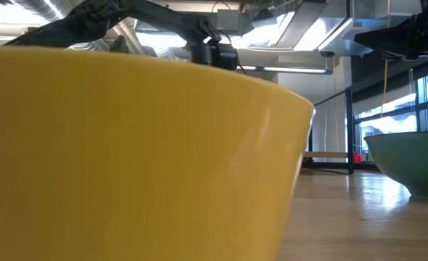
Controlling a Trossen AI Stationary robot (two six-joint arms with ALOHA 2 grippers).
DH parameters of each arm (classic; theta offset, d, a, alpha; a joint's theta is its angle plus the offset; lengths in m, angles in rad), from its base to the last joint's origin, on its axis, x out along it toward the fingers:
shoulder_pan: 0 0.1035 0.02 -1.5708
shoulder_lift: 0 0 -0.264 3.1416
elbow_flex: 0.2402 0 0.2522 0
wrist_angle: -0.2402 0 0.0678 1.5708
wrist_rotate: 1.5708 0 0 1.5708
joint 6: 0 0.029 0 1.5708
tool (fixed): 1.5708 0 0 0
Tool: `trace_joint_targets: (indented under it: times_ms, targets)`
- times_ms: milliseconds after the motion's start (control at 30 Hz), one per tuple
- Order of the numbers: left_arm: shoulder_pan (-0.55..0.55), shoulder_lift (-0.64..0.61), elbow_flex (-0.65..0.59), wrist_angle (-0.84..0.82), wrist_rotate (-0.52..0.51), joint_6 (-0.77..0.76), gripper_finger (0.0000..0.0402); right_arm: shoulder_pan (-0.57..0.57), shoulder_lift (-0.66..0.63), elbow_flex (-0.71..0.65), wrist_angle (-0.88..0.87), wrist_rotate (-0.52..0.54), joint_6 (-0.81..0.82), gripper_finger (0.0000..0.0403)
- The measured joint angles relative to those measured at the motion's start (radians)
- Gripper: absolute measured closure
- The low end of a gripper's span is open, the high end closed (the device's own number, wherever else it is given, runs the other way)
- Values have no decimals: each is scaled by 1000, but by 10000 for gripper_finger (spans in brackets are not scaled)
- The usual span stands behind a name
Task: Pick & Place Mini bowls
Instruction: Stack the green patterned bowl on the green patterned bowl on the shelf, then stack the yellow bowl on the yellow bowl on the shelf
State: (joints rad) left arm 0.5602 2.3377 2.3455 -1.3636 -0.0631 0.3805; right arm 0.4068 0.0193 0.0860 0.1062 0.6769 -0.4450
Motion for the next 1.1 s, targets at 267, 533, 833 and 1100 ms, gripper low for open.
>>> trace_joint_targets:
  times_ms: [267, 533, 833, 1100]
  targets:
    - [0, 25, 0, 2, -51, 5, 266, 0, 0, 0, -3, 0, 0, 393]
    - [-57, -84, 7, -34, -238, 26, 230, 0, 0, 0, -5, 0, 0, 393]
    - [-287, -416, 0, -202, -63, 11, 296, 0, 0, 0, -6, 0, 0, 393]
    - [-655, -678, -83, -19, -35, 60, 399, 0, 0, 0, 1, 0, 0, 393]
